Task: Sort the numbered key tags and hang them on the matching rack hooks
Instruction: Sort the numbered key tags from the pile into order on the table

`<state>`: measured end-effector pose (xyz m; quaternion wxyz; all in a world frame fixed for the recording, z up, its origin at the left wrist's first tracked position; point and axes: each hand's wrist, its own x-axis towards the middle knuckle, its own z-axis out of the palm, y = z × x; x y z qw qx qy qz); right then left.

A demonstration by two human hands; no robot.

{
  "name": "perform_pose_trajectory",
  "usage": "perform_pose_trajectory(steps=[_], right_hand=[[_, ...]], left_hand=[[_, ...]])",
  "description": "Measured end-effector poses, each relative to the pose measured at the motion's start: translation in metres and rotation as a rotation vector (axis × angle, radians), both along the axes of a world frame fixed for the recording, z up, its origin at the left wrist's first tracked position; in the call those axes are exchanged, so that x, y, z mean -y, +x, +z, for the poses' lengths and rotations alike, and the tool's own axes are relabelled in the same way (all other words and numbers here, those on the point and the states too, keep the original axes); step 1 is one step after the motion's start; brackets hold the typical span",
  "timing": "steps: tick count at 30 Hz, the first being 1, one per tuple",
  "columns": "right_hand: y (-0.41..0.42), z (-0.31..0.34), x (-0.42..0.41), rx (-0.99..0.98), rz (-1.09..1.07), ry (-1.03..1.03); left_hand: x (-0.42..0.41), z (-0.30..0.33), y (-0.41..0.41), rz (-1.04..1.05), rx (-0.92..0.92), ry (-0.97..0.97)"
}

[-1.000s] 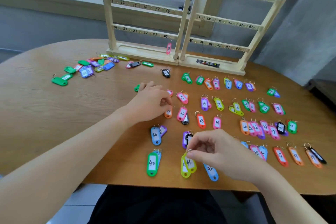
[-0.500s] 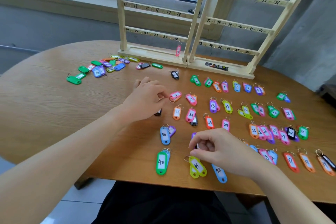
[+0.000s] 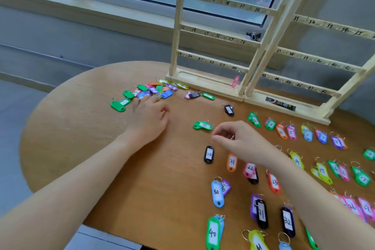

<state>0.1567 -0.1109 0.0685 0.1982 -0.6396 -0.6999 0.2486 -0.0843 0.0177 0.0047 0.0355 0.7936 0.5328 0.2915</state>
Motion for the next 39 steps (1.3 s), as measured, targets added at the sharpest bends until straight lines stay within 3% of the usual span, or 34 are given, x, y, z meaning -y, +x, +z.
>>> perform_pose_trajectory(steps=[5, 9, 18, 21, 26, 32, 39], right_hand=[[-0.002, -0.015, -0.099, 0.11, -0.04, 0.105], [0.005, -0.025, -0.168, 0.35, -0.013, 0.188], [0.022, -0.037, -0.211, 0.639, 0.269, 0.434], [0.025, -0.038, -0.203, 0.534, 0.242, 0.409], [0.028, -0.025, -0.173, 0.112, 0.013, 0.137], [0.023, -0.016, -0.145, -0.322, -0.081, -0.126], [0.042, -0.009, -0.139, -0.305, -0.092, -0.171]], left_hand=[[-0.062, -0.001, 0.029, 0.036, 0.011, 0.049], [-0.093, -0.003, 0.06, -0.059, -0.017, 0.046], [-0.108, -0.003, 0.058, -0.216, 0.067, -0.158], [-0.108, -0.009, 0.061, -0.229, 0.002, -0.114], [-0.109, -0.014, 0.068, -0.157, -0.099, -0.041], [-0.108, -0.013, 0.069, -0.171, -0.166, -0.058], [-0.107, -0.01, 0.067, -0.245, -0.065, -0.015]])
